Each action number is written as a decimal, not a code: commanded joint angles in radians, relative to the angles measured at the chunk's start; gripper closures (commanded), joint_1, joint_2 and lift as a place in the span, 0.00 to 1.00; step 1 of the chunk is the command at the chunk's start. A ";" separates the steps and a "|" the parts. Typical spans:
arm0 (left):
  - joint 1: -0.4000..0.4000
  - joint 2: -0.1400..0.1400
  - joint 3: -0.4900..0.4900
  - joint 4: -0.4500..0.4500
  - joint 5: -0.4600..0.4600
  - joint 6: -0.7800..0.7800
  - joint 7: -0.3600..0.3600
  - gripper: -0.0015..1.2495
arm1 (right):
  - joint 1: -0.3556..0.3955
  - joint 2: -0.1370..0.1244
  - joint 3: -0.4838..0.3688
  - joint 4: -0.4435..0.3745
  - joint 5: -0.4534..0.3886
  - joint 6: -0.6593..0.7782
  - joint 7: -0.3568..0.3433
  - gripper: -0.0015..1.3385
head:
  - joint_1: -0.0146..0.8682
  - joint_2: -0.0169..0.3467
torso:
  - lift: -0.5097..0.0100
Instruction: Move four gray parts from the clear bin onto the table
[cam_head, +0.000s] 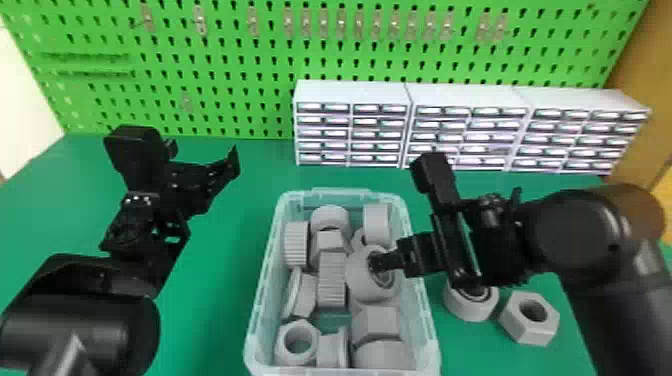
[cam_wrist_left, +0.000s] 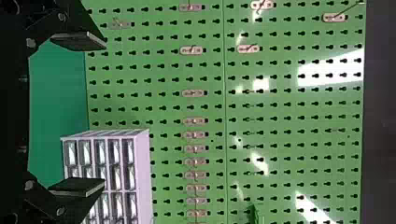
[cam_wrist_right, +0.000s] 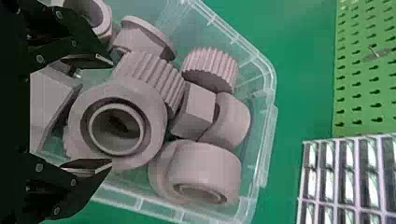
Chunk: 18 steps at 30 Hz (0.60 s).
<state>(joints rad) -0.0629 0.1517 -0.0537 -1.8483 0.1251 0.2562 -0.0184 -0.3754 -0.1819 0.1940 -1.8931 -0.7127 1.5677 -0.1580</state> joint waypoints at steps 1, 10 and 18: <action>-0.002 -0.001 -0.002 0.001 0.001 0.000 0.000 0.19 | -0.020 0.002 0.035 0.035 -0.007 0.004 0.000 0.38 | 0.78 0.14 | 0.89; 0.001 -0.001 0.002 0.004 0.007 0.000 -0.002 0.19 | -0.033 0.009 0.061 0.077 -0.010 0.004 0.000 0.38 | 0.78 0.14 | 0.89; 0.003 -0.001 0.000 0.004 0.010 0.000 -0.002 0.19 | -0.037 0.002 0.088 0.101 -0.008 -0.020 0.002 0.38 | 0.78 0.14 | 0.89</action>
<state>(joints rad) -0.0610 0.1504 -0.0522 -1.8438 0.1343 0.2562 -0.0200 -0.4108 -0.1776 0.2713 -1.8040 -0.7218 1.5632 -0.1574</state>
